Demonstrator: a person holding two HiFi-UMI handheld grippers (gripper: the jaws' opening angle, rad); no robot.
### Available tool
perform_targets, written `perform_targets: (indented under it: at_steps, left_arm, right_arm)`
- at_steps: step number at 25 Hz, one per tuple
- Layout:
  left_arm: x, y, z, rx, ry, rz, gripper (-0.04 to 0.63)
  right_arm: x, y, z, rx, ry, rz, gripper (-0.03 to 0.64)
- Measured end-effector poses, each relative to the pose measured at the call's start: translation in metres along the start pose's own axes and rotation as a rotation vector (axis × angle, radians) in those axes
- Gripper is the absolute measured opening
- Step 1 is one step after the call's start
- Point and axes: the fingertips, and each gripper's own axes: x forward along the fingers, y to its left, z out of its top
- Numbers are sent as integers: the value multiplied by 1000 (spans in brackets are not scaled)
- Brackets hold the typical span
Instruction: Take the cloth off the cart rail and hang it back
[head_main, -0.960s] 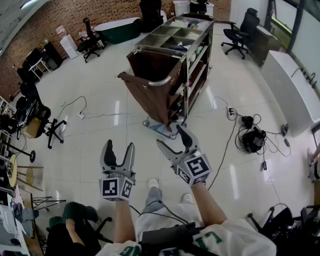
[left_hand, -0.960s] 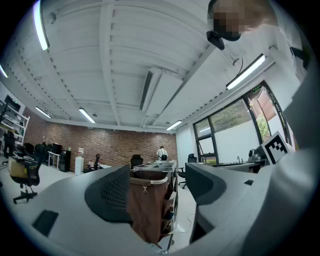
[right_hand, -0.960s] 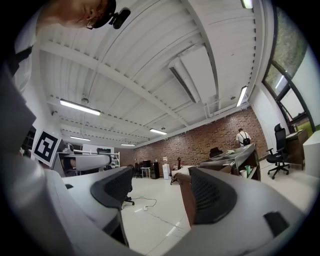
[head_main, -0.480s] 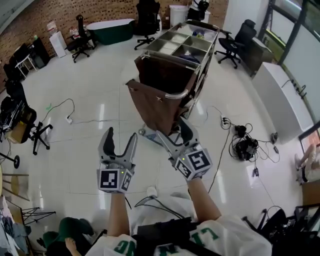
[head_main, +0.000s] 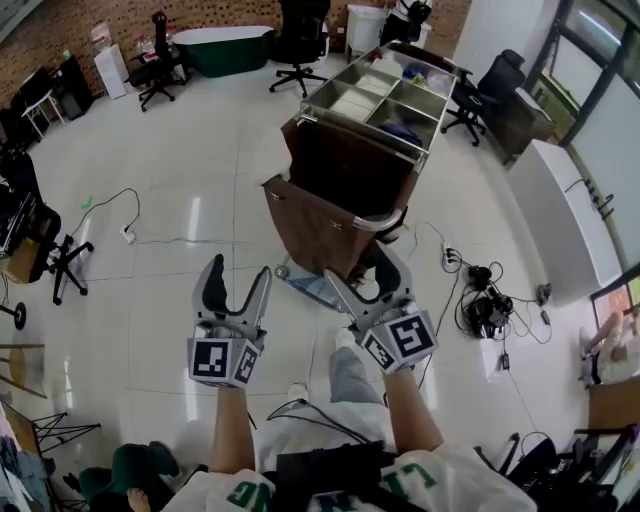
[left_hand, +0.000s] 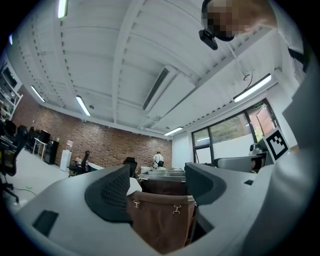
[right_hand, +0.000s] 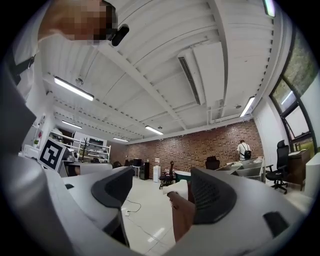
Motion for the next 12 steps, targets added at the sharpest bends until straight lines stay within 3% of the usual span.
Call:
perform_targets:
  at_steps: [6,12]
  left_arm:
    - [83,16,6,33,1,46,333]
    - [174,4,8,68,1,72,333]
  right_arm:
    - [73,-61,13,-9,-34,79,370]
    - [118,-136,13,2,-36,149,370]
